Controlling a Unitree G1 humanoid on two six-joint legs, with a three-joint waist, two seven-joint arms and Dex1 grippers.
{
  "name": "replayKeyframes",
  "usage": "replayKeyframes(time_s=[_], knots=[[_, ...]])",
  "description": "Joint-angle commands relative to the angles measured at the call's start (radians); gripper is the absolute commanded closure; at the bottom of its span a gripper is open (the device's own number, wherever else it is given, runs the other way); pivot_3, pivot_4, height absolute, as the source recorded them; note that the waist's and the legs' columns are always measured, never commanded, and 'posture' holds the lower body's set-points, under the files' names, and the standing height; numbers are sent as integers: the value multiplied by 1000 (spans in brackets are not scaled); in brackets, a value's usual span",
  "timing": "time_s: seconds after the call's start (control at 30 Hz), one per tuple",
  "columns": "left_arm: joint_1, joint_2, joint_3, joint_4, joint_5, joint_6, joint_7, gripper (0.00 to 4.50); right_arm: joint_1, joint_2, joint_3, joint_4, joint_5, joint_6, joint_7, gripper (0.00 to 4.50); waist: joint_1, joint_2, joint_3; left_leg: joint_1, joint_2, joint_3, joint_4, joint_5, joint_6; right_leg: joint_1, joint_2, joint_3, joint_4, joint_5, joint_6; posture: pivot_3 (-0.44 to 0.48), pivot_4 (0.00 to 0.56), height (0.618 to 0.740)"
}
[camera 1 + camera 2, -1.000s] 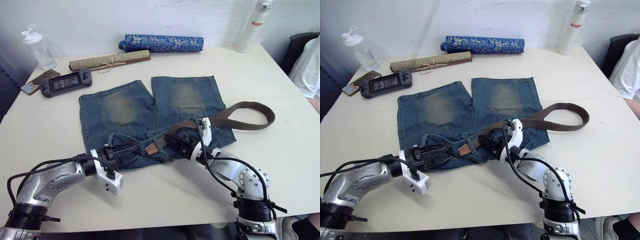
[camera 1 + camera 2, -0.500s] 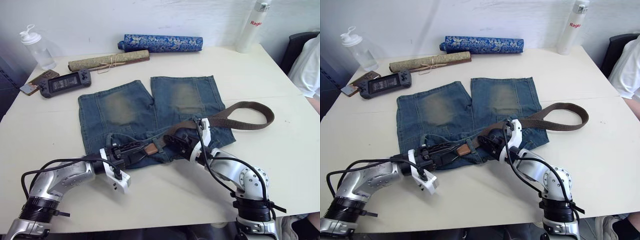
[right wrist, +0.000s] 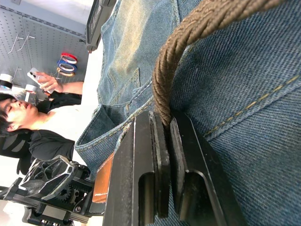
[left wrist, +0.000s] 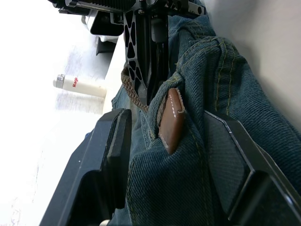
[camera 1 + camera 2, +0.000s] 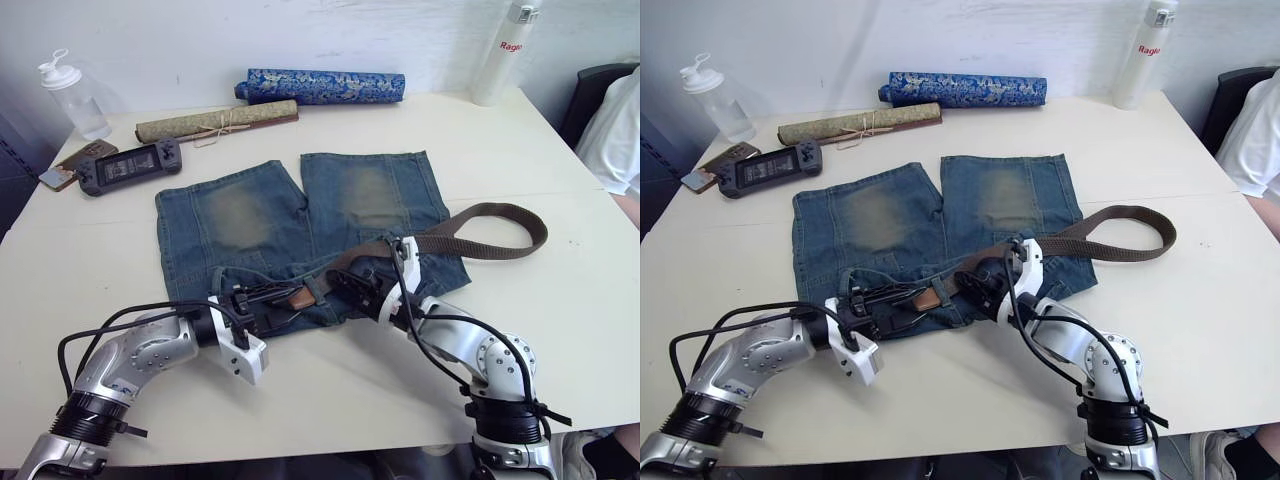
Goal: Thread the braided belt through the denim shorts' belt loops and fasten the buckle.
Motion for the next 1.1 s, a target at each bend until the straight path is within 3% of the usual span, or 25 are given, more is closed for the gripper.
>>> replayKeyframes(time_s=[0.03,0.1,0.23,0.6,0.77,0.93,0.97,1.1], knots=[[-20,1,2,-22,-17,-12,1,2162,12,10,40,-18,5,8,5,4500,0,0,0,0,0,0,0,0,0,0,0,0,0,0,0,0,150,637],[-26,0,-2,-22,-4,-15,-1,2630,11,10,42,-17,4,5,6,4500,0,0,0,0,0,0,0,0,0,0,0,0,0,0,0,0,150,637],[-29,-4,-7,-29,9,-15,-7,4446,12,9,45,-18,4,4,8,4500,0,0,0,0,0,0,0,0,0,0,0,0,0,0,0,0,150,637],[-34,-6,-15,-66,77,-3,-19,4479,5,-5,29,-42,11,-19,-4,4500,2,0,0,0,0,0,0,0,0,0,0,0,0,0,0,0,150,637],[-35,-8,-13,-69,87,3,-16,4500,7,-16,-1,-85,49,-52,-30,2715,3,0,0,0,0,0,0,0,0,0,0,0,0,0,0,0,150,637],[-31,-9,-12,-75,87,12,-17,4500,31,-103,-51,-163,107,-77,-15,239,5,0,0,-1,-1,0,1,0,0,0,-1,0,0,0,0,0,150,637],[-31,-8,-12,-73,85,16,-18,4500,52,-181,-84,-196,85,-56,40,40,6,0,0,-1,-1,0,1,0,0,0,-1,0,0,0,0,0,150,637],[-35,-6,-13,-66,80,21,-16,4500,119,-478,-112,-305,-159,-34,266,40,13,0,0,-2,-2,1,1,0,0,2,-2,0,-3,1,2,0,150,637]])
